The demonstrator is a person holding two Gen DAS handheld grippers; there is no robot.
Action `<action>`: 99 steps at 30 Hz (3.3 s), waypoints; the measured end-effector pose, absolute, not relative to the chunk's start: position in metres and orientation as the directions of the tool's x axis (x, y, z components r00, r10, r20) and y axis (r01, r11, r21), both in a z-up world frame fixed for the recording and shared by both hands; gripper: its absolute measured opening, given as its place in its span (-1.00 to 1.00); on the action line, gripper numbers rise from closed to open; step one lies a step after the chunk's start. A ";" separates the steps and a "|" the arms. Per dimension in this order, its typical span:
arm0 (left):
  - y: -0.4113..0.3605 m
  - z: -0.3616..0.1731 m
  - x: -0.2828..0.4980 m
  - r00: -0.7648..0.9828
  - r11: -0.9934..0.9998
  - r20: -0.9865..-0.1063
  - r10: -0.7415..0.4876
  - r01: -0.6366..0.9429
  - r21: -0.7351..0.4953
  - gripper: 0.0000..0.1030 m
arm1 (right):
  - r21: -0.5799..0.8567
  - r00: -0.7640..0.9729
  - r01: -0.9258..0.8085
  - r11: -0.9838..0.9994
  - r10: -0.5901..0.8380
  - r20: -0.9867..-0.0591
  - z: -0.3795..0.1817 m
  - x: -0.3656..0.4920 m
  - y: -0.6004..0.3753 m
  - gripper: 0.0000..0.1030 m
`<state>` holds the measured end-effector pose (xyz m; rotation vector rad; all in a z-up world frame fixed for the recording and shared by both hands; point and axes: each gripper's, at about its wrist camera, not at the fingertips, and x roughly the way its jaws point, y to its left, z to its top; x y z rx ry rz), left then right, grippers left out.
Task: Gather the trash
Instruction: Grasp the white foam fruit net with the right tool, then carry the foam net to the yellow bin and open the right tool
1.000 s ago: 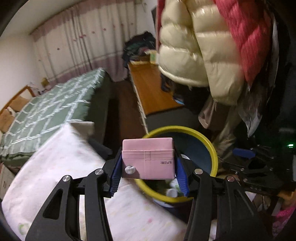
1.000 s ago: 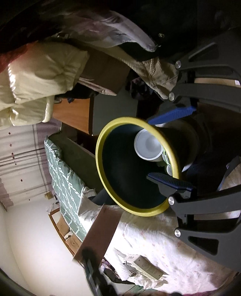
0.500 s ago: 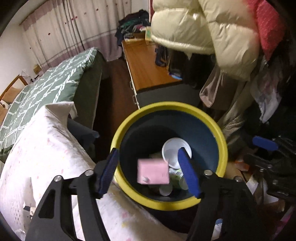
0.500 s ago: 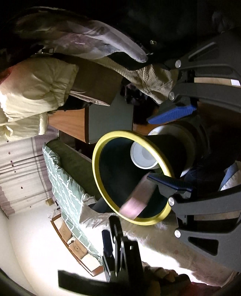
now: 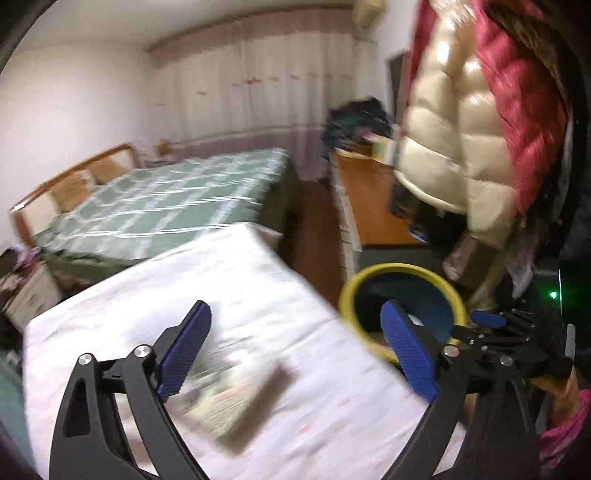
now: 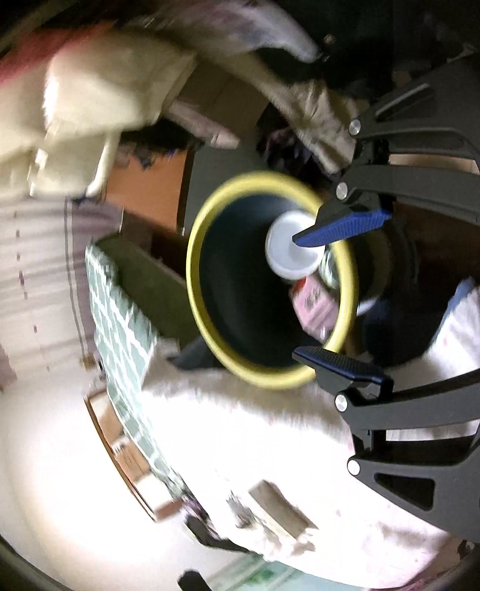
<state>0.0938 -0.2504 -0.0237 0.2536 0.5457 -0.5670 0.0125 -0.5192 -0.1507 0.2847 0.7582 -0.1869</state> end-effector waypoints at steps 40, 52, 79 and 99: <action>0.008 -0.059 0.083 0.808 0.993 -0.577 -0.116 0.109 -0.047 0.87 | -0.132 0.685 -0.294 0.947 0.112 -0.720 -0.112 0.249 -0.202 -0.24; 0.002 -0.060 0.083 0.806 0.992 -0.578 -0.124 0.116 -0.052 0.87 | -0.070 0.774 -0.271 0.960 0.174 -0.609 -0.067 0.201 -0.244 -0.78; -0.065 -0.063 0.091 0.767 0.970 -0.607 -0.206 0.244 -0.021 0.87 | 0.107 0.779 0.215 0.971 -0.104 -0.618 -0.094 0.079 -0.507 -0.77; -0.093 -0.094 0.137 0.717 0.963 -0.677 -0.168 0.267 0.044 0.87 | 0.122 0.715 0.295 0.948 -0.134 -0.687 -0.143 0.093 -0.539 -0.45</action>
